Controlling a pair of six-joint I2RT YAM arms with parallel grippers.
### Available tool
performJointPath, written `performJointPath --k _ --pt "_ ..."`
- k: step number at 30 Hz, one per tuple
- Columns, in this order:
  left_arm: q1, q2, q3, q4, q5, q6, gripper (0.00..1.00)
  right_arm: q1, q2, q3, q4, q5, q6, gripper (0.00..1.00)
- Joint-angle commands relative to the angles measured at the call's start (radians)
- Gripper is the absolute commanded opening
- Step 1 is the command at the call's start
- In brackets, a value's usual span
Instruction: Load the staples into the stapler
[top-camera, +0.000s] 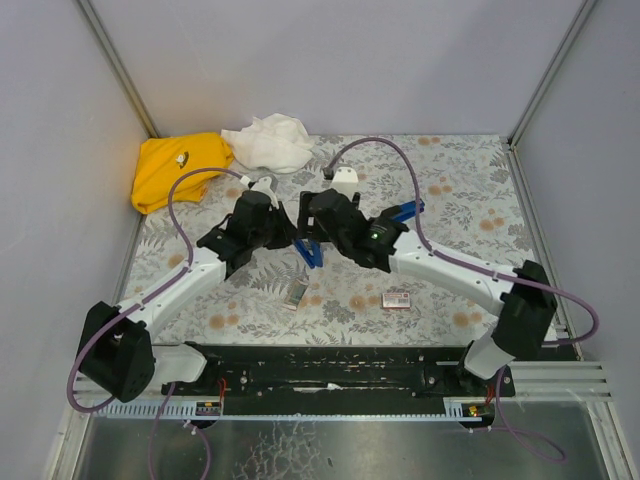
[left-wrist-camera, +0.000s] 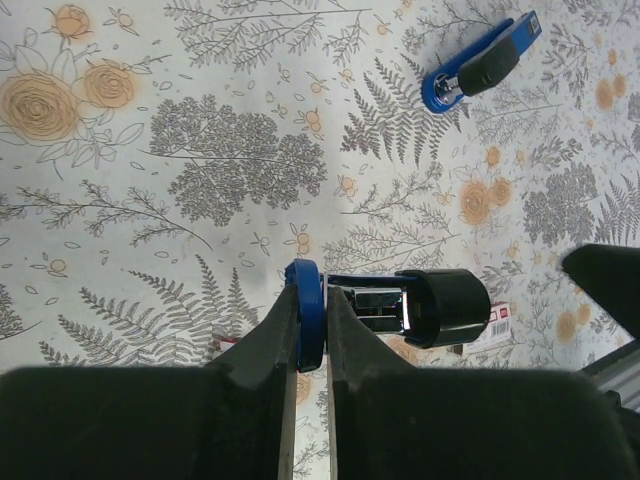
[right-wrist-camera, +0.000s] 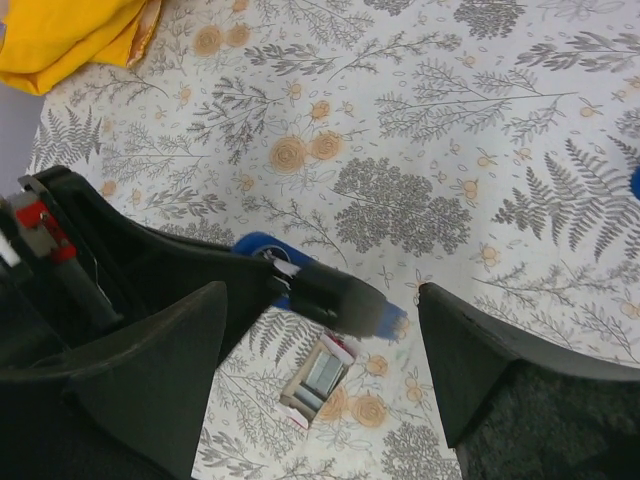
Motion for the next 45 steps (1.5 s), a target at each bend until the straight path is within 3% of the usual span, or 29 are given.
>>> performJointPath --k 1,16,27,39,45 --pt "-0.012 -0.016 0.035 0.064 -0.015 0.003 0.0 0.01 0.08 0.087 0.017 -0.018 -0.034 0.82" --pt "-0.012 -0.019 0.037 0.06 -0.023 0.0 0.0 0.011 0.099 0.016 -0.006 0.011 -0.007 0.54" --pt "0.055 -0.034 0.016 0.102 0.039 -0.034 0.0 -0.011 0.022 -0.084 -0.064 0.063 0.026 0.45" --pt "0.196 -0.054 -0.044 0.259 0.276 -0.121 0.0 -0.187 -0.121 -0.408 0.183 -0.221 0.105 0.46" --pt "0.231 -0.028 -0.068 0.336 0.376 -0.179 0.0 -0.21 -0.087 -0.469 0.227 -0.254 0.132 0.45"
